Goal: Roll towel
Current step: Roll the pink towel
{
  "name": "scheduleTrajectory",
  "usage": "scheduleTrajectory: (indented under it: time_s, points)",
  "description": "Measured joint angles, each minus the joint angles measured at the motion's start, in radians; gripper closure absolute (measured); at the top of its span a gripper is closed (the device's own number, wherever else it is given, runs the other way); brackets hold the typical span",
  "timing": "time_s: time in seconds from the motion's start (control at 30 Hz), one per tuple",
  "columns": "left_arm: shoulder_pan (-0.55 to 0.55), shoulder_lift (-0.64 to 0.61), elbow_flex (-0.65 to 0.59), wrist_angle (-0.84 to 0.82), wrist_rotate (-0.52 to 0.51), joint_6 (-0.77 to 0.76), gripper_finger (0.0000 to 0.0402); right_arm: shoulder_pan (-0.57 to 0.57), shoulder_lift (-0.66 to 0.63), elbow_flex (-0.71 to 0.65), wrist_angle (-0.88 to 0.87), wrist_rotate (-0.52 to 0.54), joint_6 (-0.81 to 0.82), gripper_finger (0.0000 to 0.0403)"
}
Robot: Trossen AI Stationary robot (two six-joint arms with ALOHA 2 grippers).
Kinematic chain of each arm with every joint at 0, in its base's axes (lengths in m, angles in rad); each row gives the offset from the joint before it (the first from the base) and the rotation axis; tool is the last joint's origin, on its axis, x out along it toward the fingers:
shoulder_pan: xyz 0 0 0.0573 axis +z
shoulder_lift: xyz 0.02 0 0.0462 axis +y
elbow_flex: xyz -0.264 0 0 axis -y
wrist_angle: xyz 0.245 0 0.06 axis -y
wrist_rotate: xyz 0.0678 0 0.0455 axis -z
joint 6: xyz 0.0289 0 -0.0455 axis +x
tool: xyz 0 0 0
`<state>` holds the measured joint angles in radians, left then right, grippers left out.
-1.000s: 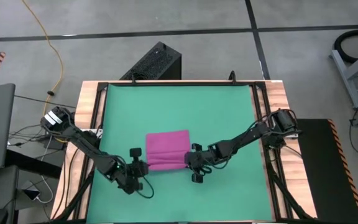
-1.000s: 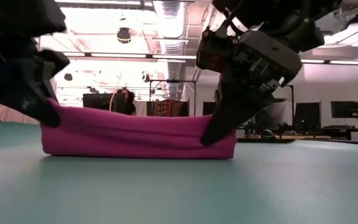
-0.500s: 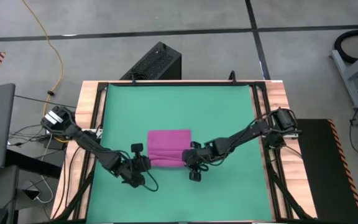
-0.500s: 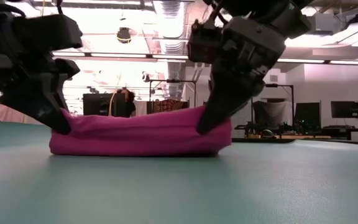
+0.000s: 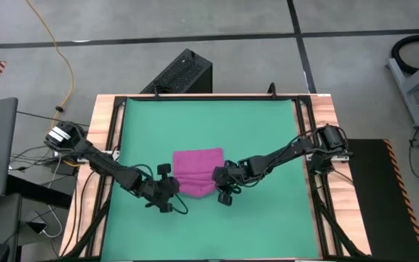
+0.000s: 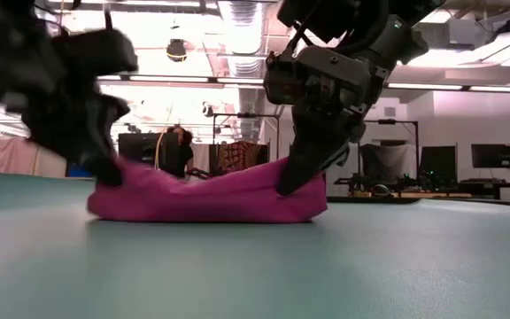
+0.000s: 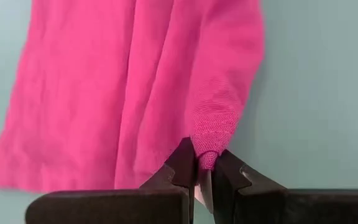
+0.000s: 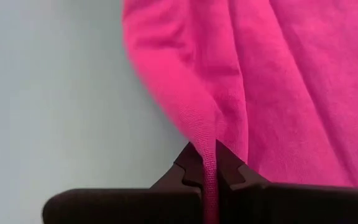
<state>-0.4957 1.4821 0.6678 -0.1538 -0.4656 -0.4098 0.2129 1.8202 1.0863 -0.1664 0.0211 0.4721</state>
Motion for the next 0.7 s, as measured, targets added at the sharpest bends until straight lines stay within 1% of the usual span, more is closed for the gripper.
scheduleTrajectory:
  time_s: [0.07,0.17,0.27,0.33,0.4,0.5,0.7]
  points:
    - [0.000,-0.049,0.000,0.000,0.001,-0.003,0.0392,0.000,0.000,0.000,-0.001,-0.005,-0.001,0.0387]
    - [0.020,-0.120,-0.005,-0.010,0.025,-0.031,0.0392,-0.006,0.000,0.000,0.005,-0.045,0.005,0.0386]
    - [0.044,-0.161,-0.034,-0.007,0.042,-0.040,0.0392,-0.018,0.000,0.001,0.005,-0.050,0.040,0.0386]
    - [0.063,-0.167,-0.070,0.020,0.058,-0.050,0.0392,-0.022,0.000,0.001,0.006,-0.049,0.051,0.0386]
    - [0.088,-0.167,-0.112,0.060,0.101,-0.066,0.0391,-0.029,0.000,0.001,0.018,-0.051,0.057,0.0386]
    - [0.114,-0.167,-0.164,0.141,0.148,-0.083,0.0391,-0.038,-0.001,0.001,0.025,-0.077,0.085,0.0386]
    - [0.120,-0.184,-0.185,0.168,0.151,-0.080,0.0391,-0.081,-0.001,0.001,0.024,-0.084,0.154,0.0386]
